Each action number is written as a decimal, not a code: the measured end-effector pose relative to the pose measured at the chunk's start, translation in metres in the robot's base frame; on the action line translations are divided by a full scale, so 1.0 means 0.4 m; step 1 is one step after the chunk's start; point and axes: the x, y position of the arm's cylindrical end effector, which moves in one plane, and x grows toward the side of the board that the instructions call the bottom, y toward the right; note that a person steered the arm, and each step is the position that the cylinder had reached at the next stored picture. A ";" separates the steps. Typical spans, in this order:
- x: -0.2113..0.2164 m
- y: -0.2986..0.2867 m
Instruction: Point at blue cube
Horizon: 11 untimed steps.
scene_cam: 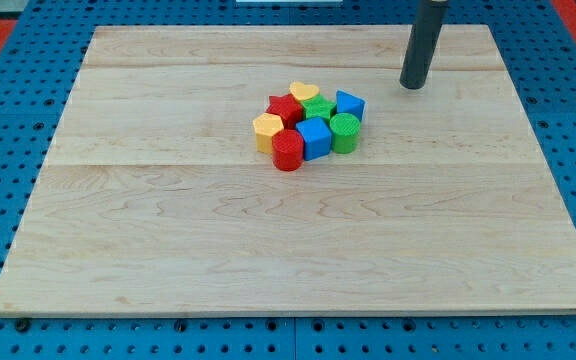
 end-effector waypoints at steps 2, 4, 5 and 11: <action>-0.003 0.003; 0.125 0.015; 0.330 0.015; 0.327 -0.327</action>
